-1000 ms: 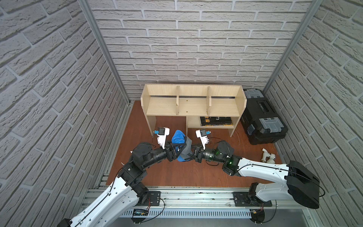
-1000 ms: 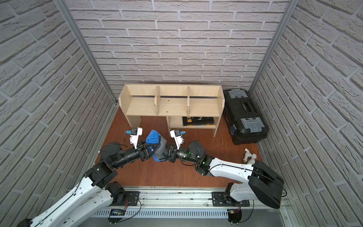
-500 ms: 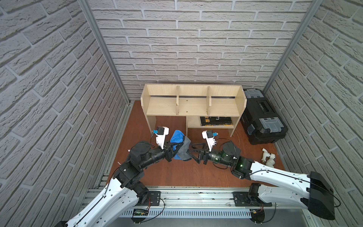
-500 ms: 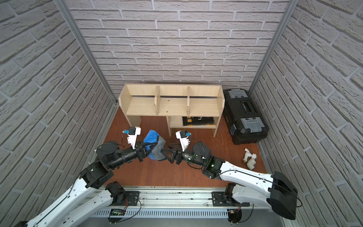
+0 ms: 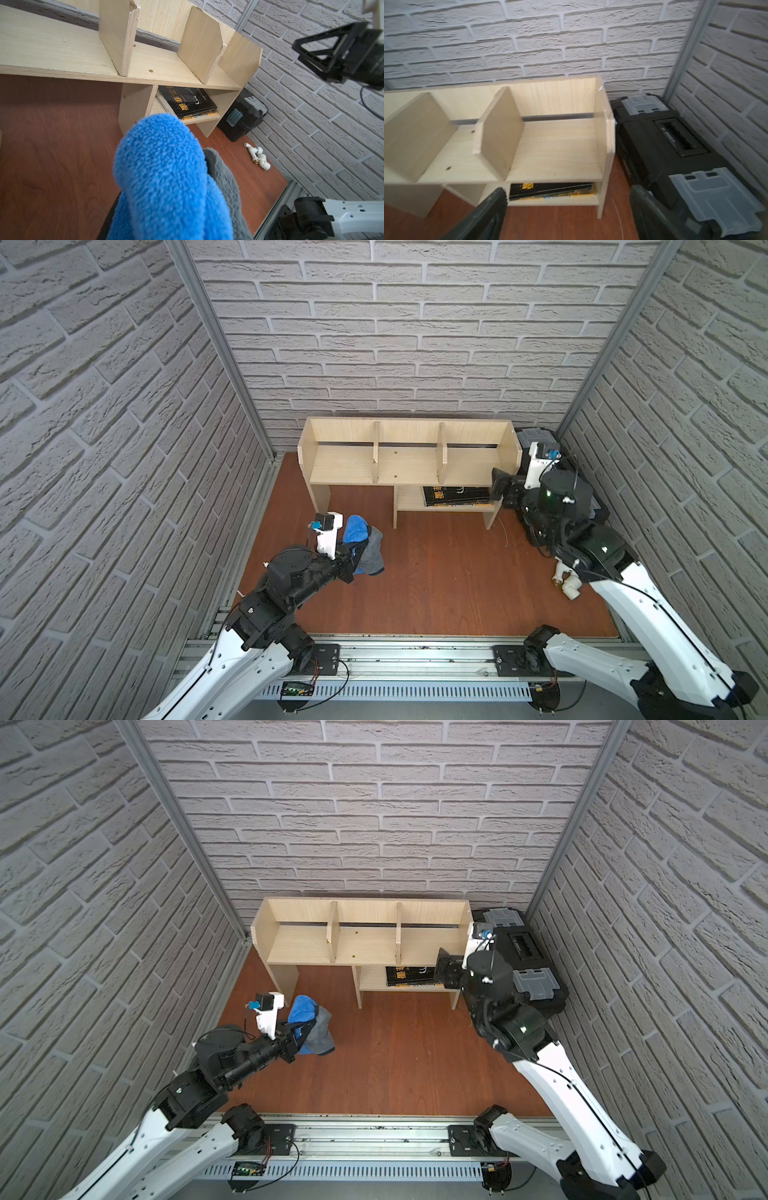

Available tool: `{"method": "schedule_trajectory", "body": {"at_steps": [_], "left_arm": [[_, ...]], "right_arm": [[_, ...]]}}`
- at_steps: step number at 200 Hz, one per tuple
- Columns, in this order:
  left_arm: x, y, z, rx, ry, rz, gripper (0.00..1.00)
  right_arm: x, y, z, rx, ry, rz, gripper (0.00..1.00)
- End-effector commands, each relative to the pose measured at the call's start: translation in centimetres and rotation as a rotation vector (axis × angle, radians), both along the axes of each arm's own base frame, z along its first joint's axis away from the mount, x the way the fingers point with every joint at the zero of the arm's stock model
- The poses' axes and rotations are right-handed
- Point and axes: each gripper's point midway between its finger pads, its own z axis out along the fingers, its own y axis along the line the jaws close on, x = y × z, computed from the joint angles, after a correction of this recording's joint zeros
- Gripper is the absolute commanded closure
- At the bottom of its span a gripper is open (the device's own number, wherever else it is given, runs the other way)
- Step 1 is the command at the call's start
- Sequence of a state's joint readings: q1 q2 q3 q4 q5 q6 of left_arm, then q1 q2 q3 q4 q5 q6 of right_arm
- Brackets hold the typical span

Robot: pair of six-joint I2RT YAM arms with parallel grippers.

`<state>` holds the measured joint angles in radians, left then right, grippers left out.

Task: Wipe the bookshelf clean with a cloth
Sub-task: Hold the shelf at the center of the board, then wipe the dust from the shelf.

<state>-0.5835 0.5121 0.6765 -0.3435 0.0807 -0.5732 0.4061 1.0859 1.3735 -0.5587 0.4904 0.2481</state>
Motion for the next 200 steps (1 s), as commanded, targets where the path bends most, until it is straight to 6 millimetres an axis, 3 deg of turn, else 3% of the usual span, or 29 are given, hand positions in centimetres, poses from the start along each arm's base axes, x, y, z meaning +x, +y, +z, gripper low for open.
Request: {"method": "schedule_trajectory", "body": {"at_steps": [1, 35, 57, 70, 88, 110, 121, 146, 160, 186, 200], "left_arm": [[0.0, 0.9, 2.9, 0.007, -0.089, 0.032, 1.00], [0.4, 2.7, 4.4, 0.103, -0.125, 0.104, 1.00], [1.4, 4.0, 6.9, 0.187, -0.185, 0.176, 1.00], [2.5, 4.9, 8.8, 0.246, -0.229, 0.239, 1.00], [4.3, 6.1, 11.8, 0.325, -0.294, 0.324, 1.00], [8.4, 6.8, 12.9, 0.396, -0.302, 0.405, 1.00], [10.4, 7.3, 13.0, 0.389, -0.287, 0.434, 1.00], [14.2, 8.8, 12.6, 0.392, -0.267, 0.525, 1.00], [16.0, 8.5, 12.0, 0.391, -0.279, 0.513, 1.00], [19.0, 6.8, 9.5, 0.392, -0.304, 0.447, 1.00], [20.6, 7.5, 7.7, 0.432, -0.248, 0.499, 1.00]], "right_arm": [[3.1, -2.0, -4.1, -0.081, 0.195, 0.000, 0.12], [6.5, -2.0, -6.1, -0.010, 0.264, 0.056, 0.27], [6.9, -2.2, -7.4, -0.006, 0.293, 0.051, 0.49], [6.8, -2.2, -8.0, -0.002, 0.296, 0.051, 0.66], [6.6, -2.3, -8.4, -0.009, 0.305, 0.051, 0.78], [6.7, -2.7, -8.6, -0.039, 0.313, 0.033, 0.91], [6.8, -2.9, -8.7, -0.045, 0.319, 0.027, 0.97], [7.1, -2.6, -8.9, -0.045, 0.318, 0.044, 0.97], [7.2, -2.6, -9.0, -0.048, 0.320, 0.049, 0.97], [7.5, -2.2, -9.3, -0.022, 0.320, 0.086, 0.97], [7.6, -1.9, -9.5, -0.011, 0.319, 0.108, 0.97]]}}
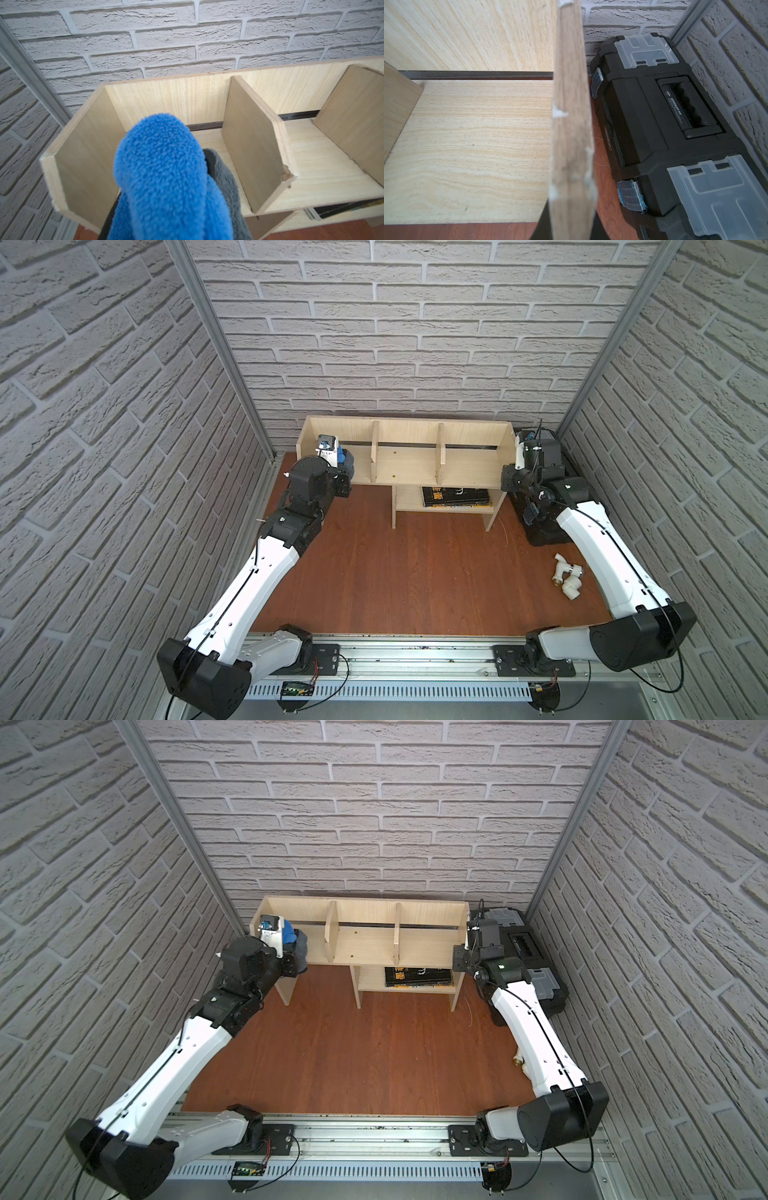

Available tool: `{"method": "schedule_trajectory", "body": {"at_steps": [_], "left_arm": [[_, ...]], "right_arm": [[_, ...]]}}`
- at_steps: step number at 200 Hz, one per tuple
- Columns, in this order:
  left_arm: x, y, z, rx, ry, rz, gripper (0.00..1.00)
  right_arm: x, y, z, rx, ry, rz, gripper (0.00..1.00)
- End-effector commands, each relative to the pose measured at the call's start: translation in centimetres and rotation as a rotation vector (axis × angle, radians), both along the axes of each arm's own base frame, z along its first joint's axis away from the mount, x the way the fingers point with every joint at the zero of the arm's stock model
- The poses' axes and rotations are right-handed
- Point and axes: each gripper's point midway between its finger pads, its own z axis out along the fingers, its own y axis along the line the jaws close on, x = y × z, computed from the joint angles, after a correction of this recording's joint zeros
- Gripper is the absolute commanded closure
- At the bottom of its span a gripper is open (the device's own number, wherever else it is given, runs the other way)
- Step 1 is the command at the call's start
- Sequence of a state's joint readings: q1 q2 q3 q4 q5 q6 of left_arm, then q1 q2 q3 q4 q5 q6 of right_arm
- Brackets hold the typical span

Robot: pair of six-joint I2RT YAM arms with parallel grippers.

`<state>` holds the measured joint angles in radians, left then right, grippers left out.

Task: Wipe the bookshelf clean with a cloth
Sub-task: Wipe the dust from the shelf.

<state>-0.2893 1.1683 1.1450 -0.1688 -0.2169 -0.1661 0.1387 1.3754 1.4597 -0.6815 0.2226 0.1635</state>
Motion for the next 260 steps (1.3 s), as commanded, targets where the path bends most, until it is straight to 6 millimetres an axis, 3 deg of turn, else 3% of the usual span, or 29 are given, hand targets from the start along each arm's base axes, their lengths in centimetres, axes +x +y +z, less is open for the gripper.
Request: {"method": "schedule_trajectory", "body": {"at_steps": [1, 33, 51, 82, 119, 133, 142, 173, 198, 237, 260], "left_arm": [[2.6, -0.1, 0.9, 0.006, -0.087, 0.022, 1.00], [4.9, 2.2, -2.0, 0.067, 0.026, 0.137, 1.00], [5.7, 2.2, -3.2, 0.056, 0.055, 0.130, 1.00], [6.5, -1.9, -5.1, -0.096, 0.102, -0.041, 1.00], [6.1, -8.0, -4.7, -0.154, 0.107, -0.220, 1.00], [6.1, -8.9, -4.5, -0.133, 0.125, -0.238, 1.00], [6.3, -7.8, -4.4, -0.119, 0.133, -0.189, 1.00], [6.9, 0.6, -4.0, -0.177, 0.145, 0.095, 1.00], [6.5, 4.5, -3.6, -0.083, 0.141, 0.245, 1.00], [6.5, 6.9, -3.5, 0.015, 0.124, 0.355, 1.00], [7.4, 5.8, -4.5, -0.006, 0.141, 0.309, 1.00]], "right_arm": [[1.0, 1.8, 0.0, 0.040, -0.035, 0.094, 0.97], [1.3, 2.5, -0.5, 0.096, -0.041, 0.156, 0.97], [1.5, 3.3, -0.6, 0.135, -0.042, 0.202, 0.97], [1.7, 3.7, -0.8, 0.150, -0.035, 0.224, 0.97], [1.6, 3.8, -0.7, 0.153, -0.034, 0.229, 0.97], [1.5, 3.8, -0.6, 0.157, -0.036, 0.230, 0.97], [1.4, 3.9, -0.5, 0.159, -0.038, 0.231, 0.97], [1.3, 4.2, -0.4, 0.175, -0.036, 0.246, 0.97], [1.3, 4.4, -0.3, 0.181, -0.037, 0.255, 0.97], [1.2, 4.4, -0.2, 0.176, -0.033, 0.257, 0.97], [1.1, 4.5, 0.0, 0.182, -0.036, 0.262, 0.97]]}}
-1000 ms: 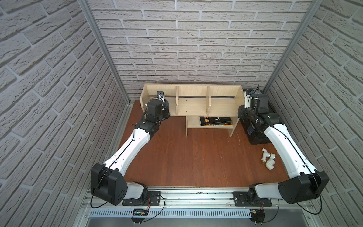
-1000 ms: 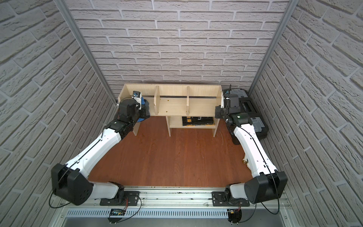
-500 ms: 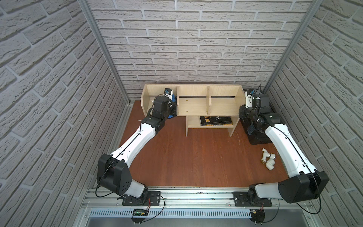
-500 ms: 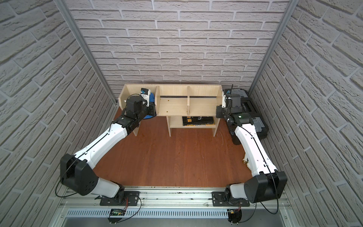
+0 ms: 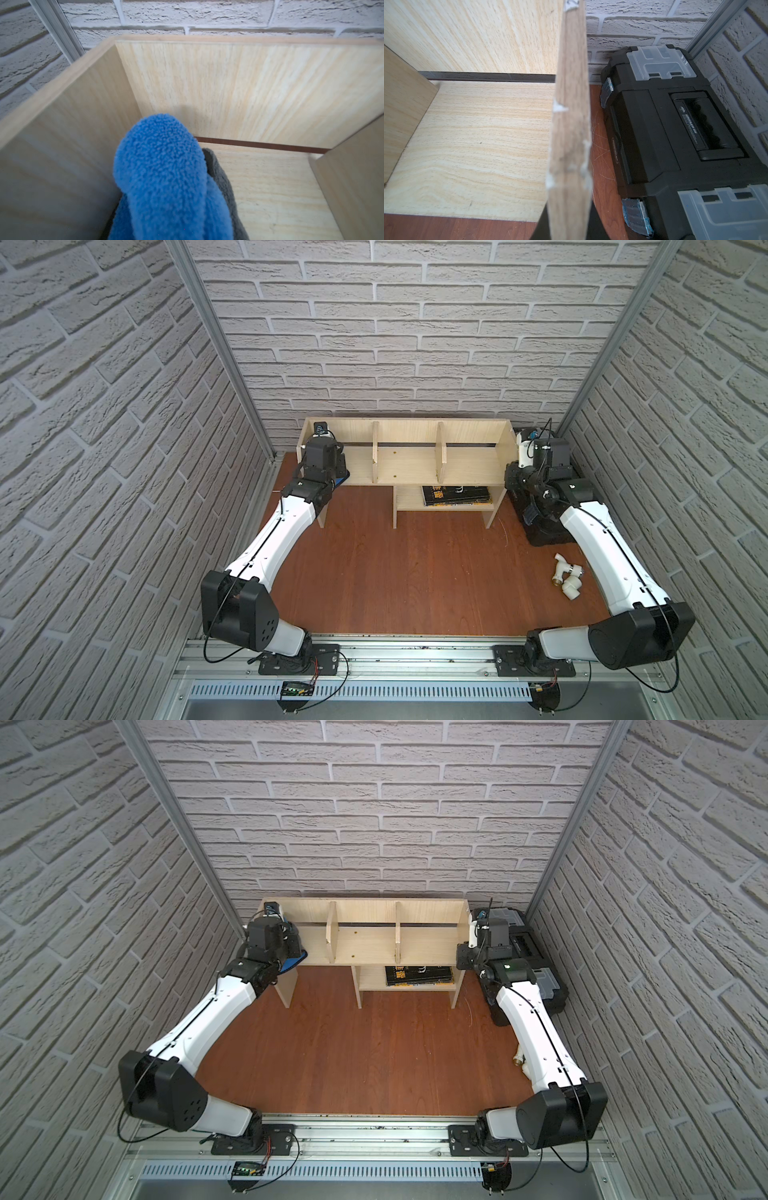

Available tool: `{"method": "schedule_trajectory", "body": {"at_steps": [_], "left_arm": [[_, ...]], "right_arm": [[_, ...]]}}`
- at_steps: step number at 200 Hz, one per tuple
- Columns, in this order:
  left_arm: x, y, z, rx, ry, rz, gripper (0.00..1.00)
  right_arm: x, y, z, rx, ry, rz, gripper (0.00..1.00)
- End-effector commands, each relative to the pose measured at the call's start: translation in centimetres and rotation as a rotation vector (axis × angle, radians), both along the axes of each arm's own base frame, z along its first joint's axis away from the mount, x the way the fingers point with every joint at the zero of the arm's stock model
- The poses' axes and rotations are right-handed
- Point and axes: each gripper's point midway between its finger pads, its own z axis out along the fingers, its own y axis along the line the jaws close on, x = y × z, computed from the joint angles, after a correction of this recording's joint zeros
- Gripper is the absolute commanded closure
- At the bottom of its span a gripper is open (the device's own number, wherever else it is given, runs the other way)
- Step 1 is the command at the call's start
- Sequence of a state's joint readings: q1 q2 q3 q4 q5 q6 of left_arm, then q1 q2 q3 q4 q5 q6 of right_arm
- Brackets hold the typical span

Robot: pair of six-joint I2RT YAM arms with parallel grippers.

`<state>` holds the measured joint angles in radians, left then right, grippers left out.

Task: Wipe the bookshelf clean with a cloth
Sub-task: Wipe the dust from the shelf.

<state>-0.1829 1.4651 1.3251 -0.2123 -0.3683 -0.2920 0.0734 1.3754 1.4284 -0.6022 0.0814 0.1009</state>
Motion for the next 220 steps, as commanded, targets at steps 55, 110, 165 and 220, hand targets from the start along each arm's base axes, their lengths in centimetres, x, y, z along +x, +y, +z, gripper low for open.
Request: {"method": "schedule_trajectory", "body": {"at_steps": [55, 110, 165, 220], "left_arm": [[1.5, -9.4, 0.8, -0.170, -0.040, -0.285, 1.00], [3.3, -7.6, 6.0, -0.047, -0.113, -0.178, 1.00], [3.0, 0.2, 8.5, 0.150, -0.156, 0.011, 1.00], [2.2, 1.6, 7.7, 0.131, -0.146, 0.004, 1.00]], "right_arm": [[0.0, 4.8, -0.1, 0.148, 0.007, 0.186, 0.98], [-0.2, 5.2, 0.1, 0.167, 0.002, 0.204, 0.97], [-0.3, 5.3, 0.6, 0.170, -0.011, 0.212, 0.98], [-0.1, 5.5, 0.4, 0.179, -0.004, 0.219, 0.97]]}}
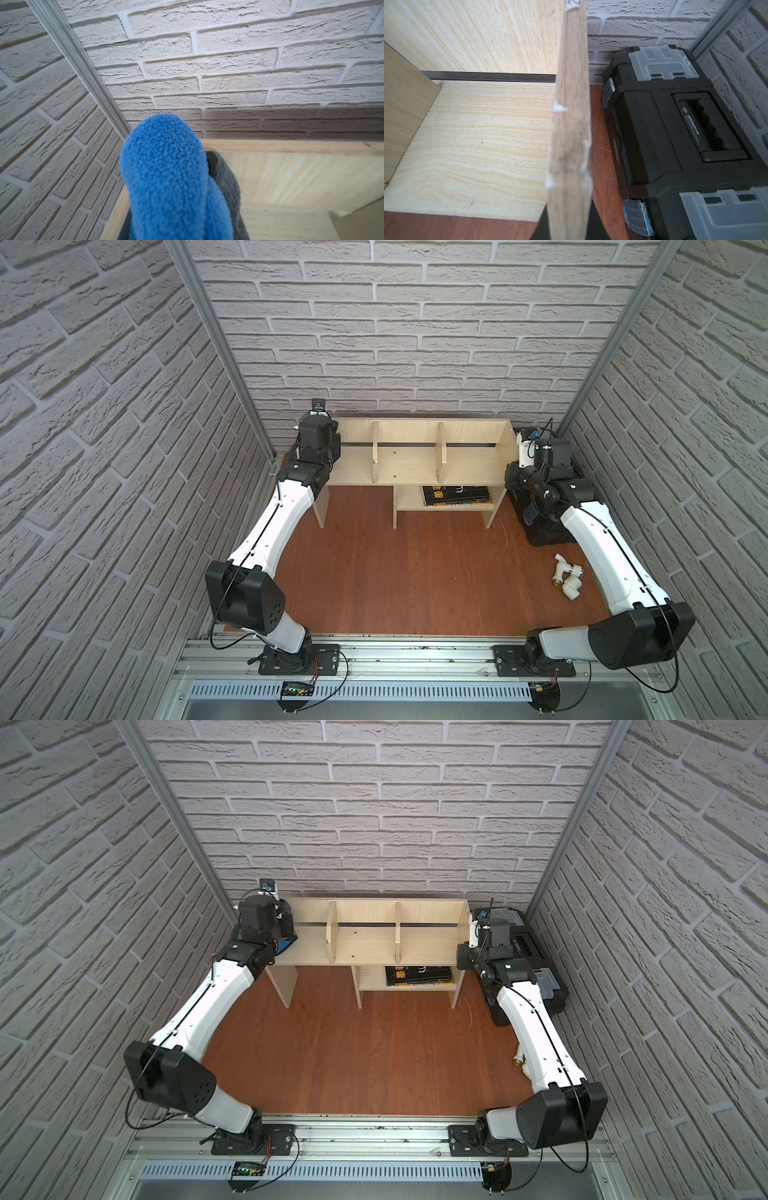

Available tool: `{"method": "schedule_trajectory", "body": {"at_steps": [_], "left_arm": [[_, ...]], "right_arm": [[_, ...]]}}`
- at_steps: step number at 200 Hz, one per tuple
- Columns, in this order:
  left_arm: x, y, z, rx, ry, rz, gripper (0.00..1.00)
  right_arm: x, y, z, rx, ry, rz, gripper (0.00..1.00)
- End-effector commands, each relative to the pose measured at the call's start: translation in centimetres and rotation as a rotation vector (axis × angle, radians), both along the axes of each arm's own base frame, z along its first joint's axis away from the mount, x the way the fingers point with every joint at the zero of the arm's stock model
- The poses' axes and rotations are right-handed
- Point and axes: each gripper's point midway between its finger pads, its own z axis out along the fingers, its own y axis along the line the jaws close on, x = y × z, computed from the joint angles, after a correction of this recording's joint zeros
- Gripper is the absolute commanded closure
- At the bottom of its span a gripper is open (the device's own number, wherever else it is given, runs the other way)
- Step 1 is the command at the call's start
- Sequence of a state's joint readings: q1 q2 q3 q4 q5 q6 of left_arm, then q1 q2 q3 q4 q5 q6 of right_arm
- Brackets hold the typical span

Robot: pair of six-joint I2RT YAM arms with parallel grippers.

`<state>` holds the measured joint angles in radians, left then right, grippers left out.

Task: Wipe the bookshelf clean with a cloth
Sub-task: Wipe the dust from the shelf.

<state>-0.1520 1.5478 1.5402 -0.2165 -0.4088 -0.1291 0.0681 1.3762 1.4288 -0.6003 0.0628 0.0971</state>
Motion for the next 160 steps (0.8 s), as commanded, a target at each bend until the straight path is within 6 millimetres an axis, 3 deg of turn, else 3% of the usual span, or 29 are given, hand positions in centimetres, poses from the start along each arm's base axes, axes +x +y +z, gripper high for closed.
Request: {"method": "schedule_trajectory", "body": {"at_steps": [1, 30, 56, 76, 105, 142, 160], "left_arm": [[-0.4, -0.2, 1.3, -0.013, -0.052, -0.017, 1.00], [0.0, -3.7, -2.1, -0.126, 0.000, -0.133, 1.00], [-0.1, -9.1, -4.8, -0.160, 0.059, -0.277, 1.00], [-0.6, -12.5, -5.5, -0.164, 0.068, -0.356, 1.00], [-0.5, -13.6, -3.2, -0.184, 0.027, -0.351, 1.00], [-1.2, -12.5, 2.5, -0.149, -0.082, -0.264, 1.00], [-2.0, -13.1, 5.5, -0.166, -0.134, -0.286, 1.00]], "right_arm": [[-0.2, 5.4, 0.4, 0.171, -0.002, 0.207, 0.98], [-0.3, 5.3, 0.4, 0.165, -0.003, 0.204, 0.97], [-0.3, 5.4, 0.6, 0.171, -0.005, 0.208, 0.97], [-0.4, 5.5, 0.7, 0.179, -0.009, 0.213, 0.97], [-0.5, 5.8, 0.7, 0.190, -0.006, 0.220, 0.97], [-0.7, 5.9, 0.9, 0.201, -0.013, 0.226, 0.97], [-0.7, 6.1, 0.9, 0.212, -0.015, 0.231, 0.97]]}}
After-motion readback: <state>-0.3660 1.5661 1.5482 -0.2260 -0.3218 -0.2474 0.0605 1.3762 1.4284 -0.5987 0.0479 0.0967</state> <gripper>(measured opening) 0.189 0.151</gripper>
